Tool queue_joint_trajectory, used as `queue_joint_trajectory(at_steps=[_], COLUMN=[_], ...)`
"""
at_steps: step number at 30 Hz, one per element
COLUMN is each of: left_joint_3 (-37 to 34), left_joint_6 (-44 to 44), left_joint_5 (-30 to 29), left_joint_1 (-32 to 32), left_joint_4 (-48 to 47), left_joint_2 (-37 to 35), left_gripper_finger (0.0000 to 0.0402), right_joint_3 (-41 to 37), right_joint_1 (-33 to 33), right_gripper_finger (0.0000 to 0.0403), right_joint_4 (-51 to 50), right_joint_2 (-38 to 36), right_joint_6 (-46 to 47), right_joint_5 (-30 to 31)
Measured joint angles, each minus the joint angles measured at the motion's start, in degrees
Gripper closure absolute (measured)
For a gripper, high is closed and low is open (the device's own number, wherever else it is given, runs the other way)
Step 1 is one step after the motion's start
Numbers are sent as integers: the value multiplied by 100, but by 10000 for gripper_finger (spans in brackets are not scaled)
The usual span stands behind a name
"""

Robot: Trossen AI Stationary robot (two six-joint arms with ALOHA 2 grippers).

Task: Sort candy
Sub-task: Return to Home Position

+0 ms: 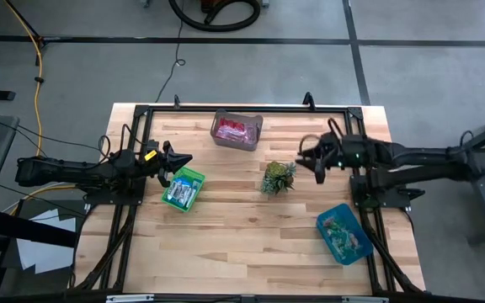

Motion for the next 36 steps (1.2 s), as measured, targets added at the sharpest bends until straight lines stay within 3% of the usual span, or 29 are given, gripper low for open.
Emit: queue_joint_trajectory(at_steps=[5, 9, 18, 22, 29, 36], left_joint_3=[0, 0, 0, 0, 0, 0], left_joint_6=[0, 0, 0, -1, 0, 0], left_joint_5=[0, 2, 1, -1, 2, 0], left_joint_1=[-1, -1, 1, -1, 0, 1], left_joint_4=[-1, 1, -2, 1, -2, -1], left_joint_2=[0, 0, 1, 2, 2, 0], left_gripper_finger=[401, 401, 401, 401, 401, 401], right_joint_3=[0, 0, -515, -1236, -2413, -2902], right_joint_1=[-1028, -1232, -704, -354, 212, 522], right_gripper_finger=[238, 244, 341, 395, 401, 401], right_joint_4=[10, 10, 108, 1079, 3358, 3762], right_joint_2=[-67, -208, -1221, -1740, -1888, -2051], right_joint_6=[-574, -789, -503, -88, 229, 227], right_joint_5=[-869, -1230, -756, -505, -81, 34])
